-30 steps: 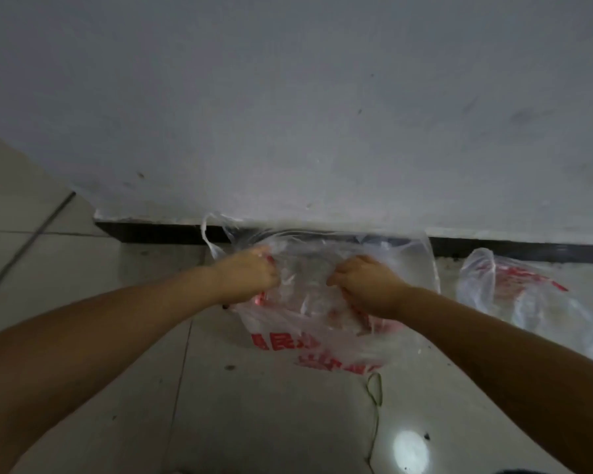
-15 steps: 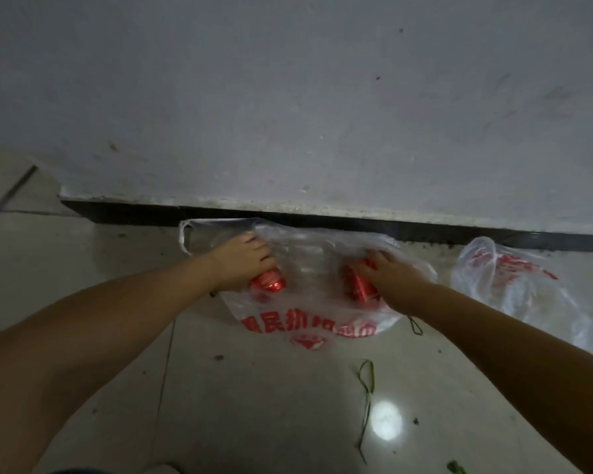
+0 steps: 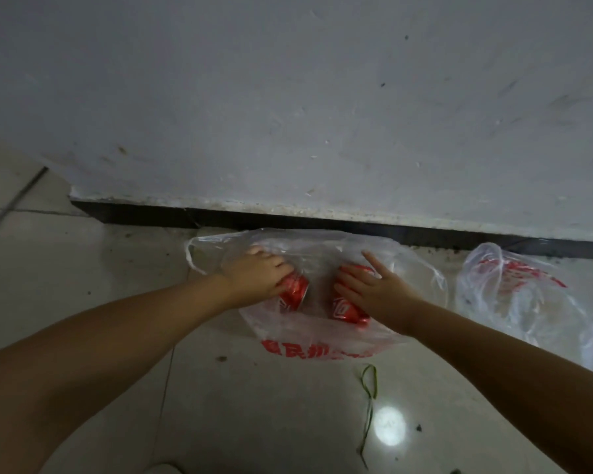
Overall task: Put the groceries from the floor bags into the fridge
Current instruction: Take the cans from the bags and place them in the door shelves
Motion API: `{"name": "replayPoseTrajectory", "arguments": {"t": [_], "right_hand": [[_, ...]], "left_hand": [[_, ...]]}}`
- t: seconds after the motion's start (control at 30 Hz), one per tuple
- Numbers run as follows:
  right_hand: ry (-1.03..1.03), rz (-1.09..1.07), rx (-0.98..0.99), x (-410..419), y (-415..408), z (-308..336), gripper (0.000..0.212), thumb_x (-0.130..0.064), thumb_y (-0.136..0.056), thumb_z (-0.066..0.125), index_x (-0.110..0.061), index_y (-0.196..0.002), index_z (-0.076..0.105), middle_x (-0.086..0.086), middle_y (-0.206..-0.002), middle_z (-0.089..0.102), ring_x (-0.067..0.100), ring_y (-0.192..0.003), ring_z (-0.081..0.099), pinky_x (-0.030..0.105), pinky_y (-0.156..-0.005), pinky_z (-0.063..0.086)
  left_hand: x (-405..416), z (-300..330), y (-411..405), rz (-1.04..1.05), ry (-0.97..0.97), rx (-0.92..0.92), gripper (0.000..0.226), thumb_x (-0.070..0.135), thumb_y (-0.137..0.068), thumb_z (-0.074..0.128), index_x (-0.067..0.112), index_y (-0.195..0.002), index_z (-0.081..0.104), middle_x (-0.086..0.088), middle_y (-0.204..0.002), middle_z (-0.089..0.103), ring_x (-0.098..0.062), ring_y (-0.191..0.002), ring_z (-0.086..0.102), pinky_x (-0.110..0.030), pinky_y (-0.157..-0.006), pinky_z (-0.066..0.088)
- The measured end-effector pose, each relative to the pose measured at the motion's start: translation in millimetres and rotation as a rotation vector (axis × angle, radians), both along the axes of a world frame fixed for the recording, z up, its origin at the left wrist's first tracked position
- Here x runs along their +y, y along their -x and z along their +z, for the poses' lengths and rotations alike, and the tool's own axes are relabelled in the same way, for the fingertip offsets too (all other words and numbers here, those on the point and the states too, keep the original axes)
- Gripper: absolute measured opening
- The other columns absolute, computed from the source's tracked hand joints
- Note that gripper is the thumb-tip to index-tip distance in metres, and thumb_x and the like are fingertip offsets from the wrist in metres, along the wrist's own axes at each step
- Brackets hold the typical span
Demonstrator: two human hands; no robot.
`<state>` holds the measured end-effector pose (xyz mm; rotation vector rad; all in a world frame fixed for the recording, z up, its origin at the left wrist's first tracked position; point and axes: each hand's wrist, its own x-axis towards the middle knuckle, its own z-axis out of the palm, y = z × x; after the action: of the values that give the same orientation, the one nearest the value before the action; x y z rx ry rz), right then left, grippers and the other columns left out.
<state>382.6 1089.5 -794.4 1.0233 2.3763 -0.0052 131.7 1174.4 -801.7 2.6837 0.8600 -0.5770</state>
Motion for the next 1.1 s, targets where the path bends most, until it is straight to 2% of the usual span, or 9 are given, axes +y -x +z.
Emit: {"name": "replayPoseTrajectory", "arguments": {"t": [0.13, 0.33, 0.4, 0.47, 0.57, 0.73, 0.83, 0.97, 1.1], "right_hand": [[0.105, -0.376, -0.040, 11.9, 30.3, -5.7, 0.069, -0.033, -0.088, 0.059, -0.023, -0.146, 0.023, 0.015, -0.150, 0.030, 0.037, -0.139, 0.028, 0.062, -0.114, 0.003], [0.195, -0.709, 0.185, 13.1, 33.3, -9.4, 0.072, -0.049, -0.075, 0.065, -0.018, -0.133, 0.036, 0.005, -0.130, 0.053, 0.025, -0.124, 0.048, 0.053, -0.118, 0.003], [0.224, -0.850, 0.343, 7.2, 33.1, -5.7, 0.075, -0.060, -0.073, 0.064, -0.019, -0.129, 0.037, 0.001, -0.125, 0.056, 0.022, -0.120, 0.052, 0.053, -0.118, 0.004], [0.221, -1.020, 0.577, 2.3, 37.1, 2.0, 0.073, -0.058, -0.070, 0.070, -0.021, -0.125, 0.040, -0.001, -0.119, 0.059, 0.019, -0.111, 0.057, 0.047, -0.114, 0.024], [0.202, -1.327, 0.969, 2.9, 46.1, 19.8, 0.065, -0.031, -0.070, 0.080, -0.018, -0.122, 0.042, -0.002, -0.105, 0.060, 0.014, -0.092, 0.060, 0.022, -0.077, 0.049], [0.279, -1.538, 1.332, 13.3, 51.9, 36.6, 0.071, -0.019, -0.073, 0.079, -0.018, -0.131, 0.039, -0.002, -0.115, 0.057, 0.014, -0.106, 0.055, 0.034, -0.093, 0.045], [0.287, -1.593, 1.365, 8.6, 59.6, 49.9, 0.069, -0.016, -0.074, 0.078, -0.016, -0.130, 0.039, -0.003, -0.113, 0.056, 0.014, -0.104, 0.054, 0.030, -0.088, 0.044], [0.314, -1.636, 1.278, -9.2, 63.1, 86.4, 0.069, -0.019, -0.075, 0.078, -0.014, -0.130, 0.038, -0.002, -0.112, 0.054, 0.013, -0.102, 0.053, 0.030, -0.088, 0.044], [0.366, -1.715, 1.242, -31.5, 56.4, 153.6, 0.073, -0.018, -0.073, 0.079, -0.013, -0.133, 0.037, 0.005, -0.124, 0.056, 0.021, -0.113, 0.055, 0.042, -0.098, 0.046]], "left_hand": [[-9.9, -7.9, -8.5, -0.053, -0.047, 0.155, 0.075, 0.049, -0.087, 0.055, 0.018, -0.146, 0.021, -0.011, -0.147, 0.035, -0.030, -0.135, 0.034, -0.049, -0.113, 0.019], [-12.5, -17.0, -24.6, 0.089, -0.002, 0.104, 0.073, 0.040, -0.080, 0.065, 0.021, -0.139, 0.029, -0.007, -0.141, 0.042, -0.032, -0.129, 0.039, -0.064, -0.109, 0.018], [-4.6, -12.5, -22.8, 0.248, 0.127, -0.030, 0.075, 0.047, -0.074, 0.069, 0.023, -0.135, 0.034, -0.006, -0.136, 0.047, -0.029, -0.123, 0.045, -0.052, -0.107, 0.029], [1.2, -5.3, -16.0, 0.464, 0.270, -0.245, 0.077, 0.047, -0.069, 0.075, 0.024, -0.133, 0.037, -0.004, -0.130, 0.053, -0.025, -0.116, 0.053, -0.038, -0.099, 0.041], [3.7, 13.9, -5.2, 0.794, 0.499, -0.578, 0.078, 0.030, -0.068, 0.083, 0.021, -0.132, 0.040, -0.002, -0.122, 0.058, -0.018, -0.110, 0.057, -0.029, -0.092, 0.044], [3.5, 41.2, -1.3, 1.118, 0.708, -0.871, 0.063, 0.018, -0.074, 0.078, 0.026, -0.127, 0.044, 0.010, -0.109, 0.058, -0.012, -0.106, 0.056, -0.028, -0.090, 0.041], [-1.8, 53.9, -5.5, 1.240, 0.727, -0.927, 0.066, 0.023, -0.074, 0.078, 0.026, -0.130, 0.043, 0.009, -0.115, 0.058, -0.014, -0.111, 0.055, -0.031, -0.095, 0.043], [-27.2, 91.1, -8.6, 1.349, 0.666, -0.931, 0.064, 0.016, -0.075, 0.077, 0.019, -0.129, 0.044, 0.013, -0.106, 0.057, 0.003, -0.090, 0.055, -0.011, -0.077, 0.042], [-59.5, 158.1, -4.3, 1.471, 0.820, -0.909, 0.071, 0.017, -0.075, 0.077, 0.019, -0.135, 0.040, 0.003, -0.123, 0.057, -0.013, -0.110, 0.055, -0.034, -0.096, 0.042]]}}
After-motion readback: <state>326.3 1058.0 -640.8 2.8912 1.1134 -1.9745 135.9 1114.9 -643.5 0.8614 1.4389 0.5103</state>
